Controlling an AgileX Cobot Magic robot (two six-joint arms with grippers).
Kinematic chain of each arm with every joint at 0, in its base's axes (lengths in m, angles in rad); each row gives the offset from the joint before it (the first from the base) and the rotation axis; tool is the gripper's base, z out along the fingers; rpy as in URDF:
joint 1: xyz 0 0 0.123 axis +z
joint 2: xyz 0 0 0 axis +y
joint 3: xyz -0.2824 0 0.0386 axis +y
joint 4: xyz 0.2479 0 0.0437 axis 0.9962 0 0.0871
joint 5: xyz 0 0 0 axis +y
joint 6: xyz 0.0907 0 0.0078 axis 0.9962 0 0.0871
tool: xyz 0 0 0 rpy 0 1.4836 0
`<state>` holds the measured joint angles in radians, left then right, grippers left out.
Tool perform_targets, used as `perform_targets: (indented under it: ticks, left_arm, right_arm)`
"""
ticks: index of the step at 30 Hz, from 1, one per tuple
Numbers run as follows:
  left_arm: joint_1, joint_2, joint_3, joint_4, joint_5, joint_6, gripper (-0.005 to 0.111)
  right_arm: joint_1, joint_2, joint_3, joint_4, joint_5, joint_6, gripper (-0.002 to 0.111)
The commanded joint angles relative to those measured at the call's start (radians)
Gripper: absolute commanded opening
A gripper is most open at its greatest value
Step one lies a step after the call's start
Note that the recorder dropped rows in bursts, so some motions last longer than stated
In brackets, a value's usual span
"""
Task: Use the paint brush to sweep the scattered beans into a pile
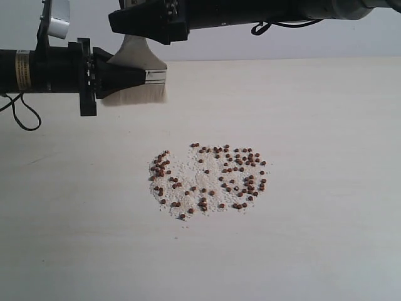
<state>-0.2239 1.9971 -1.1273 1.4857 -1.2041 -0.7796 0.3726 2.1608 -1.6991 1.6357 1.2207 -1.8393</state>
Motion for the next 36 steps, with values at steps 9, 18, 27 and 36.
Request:
perform_targets:
  ticks: [9,18,27,36]
  left_arm:
    - [-0.004,0.002,-0.008,-0.062,-0.017,-0.006,0.000]
    - [-0.006,0.012,-0.008,-0.120,-0.017,-0.006,0.000]
    - [-0.008,0.092,-0.025,-0.226,-0.017,-0.004,0.000]
    - [-0.013,0.093,-0.050,-0.182,-0.017,-0.042,0.000]
  right_arm:
    - [-0.039,-0.008,-0.004,0.077,0.000,-0.013,0.062]
    - [-0.035,-0.008,-0.004,0.090,0.000,0.005,0.062]
    - [-0.035,-0.006,-0.004,0.109,0.000,0.011,0.062]
    - [-0.035,0.022,-0.004,0.088,0.000,-0.014,0.062]
